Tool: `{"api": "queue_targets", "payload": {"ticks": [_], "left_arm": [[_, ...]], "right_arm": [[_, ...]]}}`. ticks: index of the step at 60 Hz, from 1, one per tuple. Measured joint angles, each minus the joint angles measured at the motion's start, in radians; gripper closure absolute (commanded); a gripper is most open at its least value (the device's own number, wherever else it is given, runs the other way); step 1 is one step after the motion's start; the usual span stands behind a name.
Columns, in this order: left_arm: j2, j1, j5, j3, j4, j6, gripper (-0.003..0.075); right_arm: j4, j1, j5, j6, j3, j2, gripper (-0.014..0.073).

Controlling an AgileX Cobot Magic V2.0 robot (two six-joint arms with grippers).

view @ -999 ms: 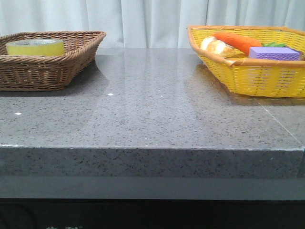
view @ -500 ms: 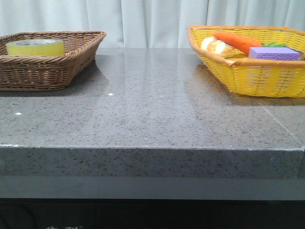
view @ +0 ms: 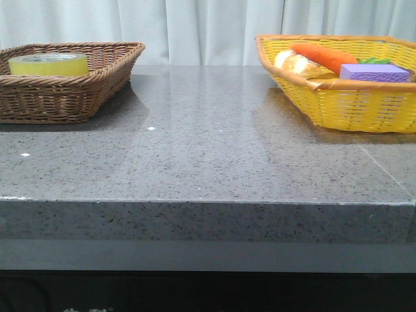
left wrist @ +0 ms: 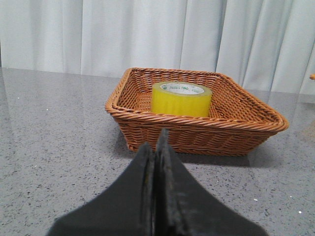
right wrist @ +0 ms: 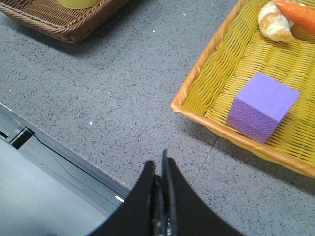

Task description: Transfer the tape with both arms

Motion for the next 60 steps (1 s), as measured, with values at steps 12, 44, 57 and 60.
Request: {"api": "queue_targets", "payload": {"ticks": [12, 44, 57, 60], "left_arm": [[0.000, 0.000, 0.000, 0.000, 0.000, 0.000, 0.0741], [0.000, 0.000, 0.000, 0.000, 0.000, 0.000, 0.0741], [0.000, 0.000, 0.000, 0.000, 0.000, 0.000, 0.0741], [0.000, 0.000, 0.000, 0.000, 0.000, 0.000, 0.0741]], "right_arm": [[0.000, 0.000, 0.000, 0.000, 0.000, 0.000, 0.0661], [-0.002, -0.093, -0.088, 0.000, 0.109, -0.072, 0.0661], [-0.002, -0.262, -0.408, 0.000, 0.394, -0.261, 0.0661], [-0.002, -0.300, -0.488, 0.000, 0.475, -0.322, 0.0661]]}}
